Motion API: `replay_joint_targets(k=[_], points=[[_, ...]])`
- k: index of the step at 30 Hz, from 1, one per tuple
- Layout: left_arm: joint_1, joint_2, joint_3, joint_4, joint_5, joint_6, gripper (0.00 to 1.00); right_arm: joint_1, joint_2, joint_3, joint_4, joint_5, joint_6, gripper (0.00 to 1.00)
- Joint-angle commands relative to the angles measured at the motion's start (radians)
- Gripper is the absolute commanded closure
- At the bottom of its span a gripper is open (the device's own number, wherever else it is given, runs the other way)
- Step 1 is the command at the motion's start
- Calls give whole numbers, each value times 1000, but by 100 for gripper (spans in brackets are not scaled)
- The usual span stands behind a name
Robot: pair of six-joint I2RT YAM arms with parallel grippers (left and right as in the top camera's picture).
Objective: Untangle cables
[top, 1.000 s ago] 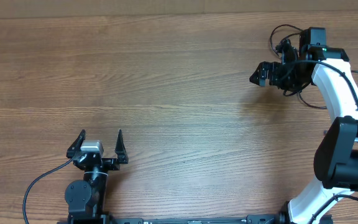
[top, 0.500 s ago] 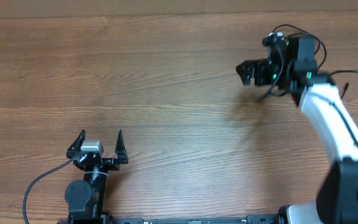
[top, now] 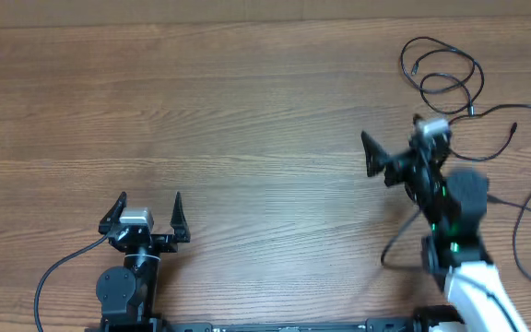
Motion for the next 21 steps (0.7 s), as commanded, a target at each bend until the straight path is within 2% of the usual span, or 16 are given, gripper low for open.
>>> replay_joint_targets(k=[1, 7, 11, 17, 21], points=[[6, -11, -4, -2, 0, 25, 0, -3, -114, -160, 103, 11, 0, 0], [6, -11, -4, -2, 0, 25, 0, -3, -292, -348, 213, 11, 1, 0], [6, -11, -4, -2, 0, 25, 0, -3, -397, -354, 110, 11, 1, 0], [6, -11, -4, -2, 0, 25, 0, -4, -472, -354, 56, 11, 1, 0], [6, -11, -4, -2, 0, 25, 0, -4, -534, -354, -125, 11, 1, 0]])
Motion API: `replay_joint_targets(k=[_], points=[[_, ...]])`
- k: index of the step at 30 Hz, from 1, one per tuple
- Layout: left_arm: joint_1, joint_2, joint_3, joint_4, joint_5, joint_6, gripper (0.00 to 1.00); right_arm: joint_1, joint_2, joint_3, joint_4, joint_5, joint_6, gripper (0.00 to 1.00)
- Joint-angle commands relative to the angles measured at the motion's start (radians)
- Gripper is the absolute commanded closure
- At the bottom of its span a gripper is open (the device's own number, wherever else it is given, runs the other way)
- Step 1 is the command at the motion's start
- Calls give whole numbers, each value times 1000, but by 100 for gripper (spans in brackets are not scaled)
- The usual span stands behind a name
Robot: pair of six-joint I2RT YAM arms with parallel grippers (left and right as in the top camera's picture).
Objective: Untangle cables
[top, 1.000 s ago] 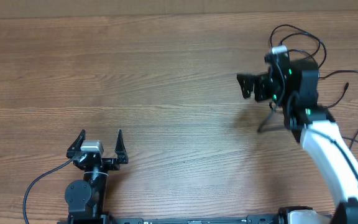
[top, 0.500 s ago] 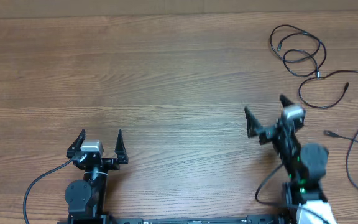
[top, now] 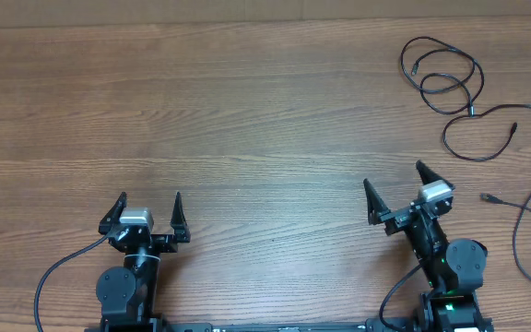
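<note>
Thin black cables (top: 450, 78) lie at the table's far right: a coiled loop near the back and a longer strand (top: 524, 221) curving down along the right edge, with a plug end (top: 489, 197) pointing left. My right gripper (top: 396, 183) stands open near the front right, well short of the cables, with nothing between its fingers. Over at the front left, my left gripper (top: 149, 204) is open too and empty, far from the cables.
The wooden table (top: 247, 111) spans the whole view. Both arm bases (top: 127, 286) sit at the front edge, each with its own black feed cable.
My right gripper has moved back toward the front of the table, away from the coiled cables, and stays open and empty. The cables and the left arm have not moved.
</note>
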Motion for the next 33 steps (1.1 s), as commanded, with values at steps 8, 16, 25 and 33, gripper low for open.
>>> replay_joint_targets(k=[8, 16, 25, 33], points=[[6, -11, -4, -2, 0, 25, 0, -3, -252, -10, -343, 19, 0, 0], [6, -11, -4, -2, 0, 25, 0, -3, -515, -10, -472, 19, 1, 0], [6, -11, -4, -2, 0, 25, 1, -3, -512, -10, -472, 18, 1, 0], [6, -11, -4, -2, 0, 25, 0, -9, -512, -10, -472, 19, 1, 0]])
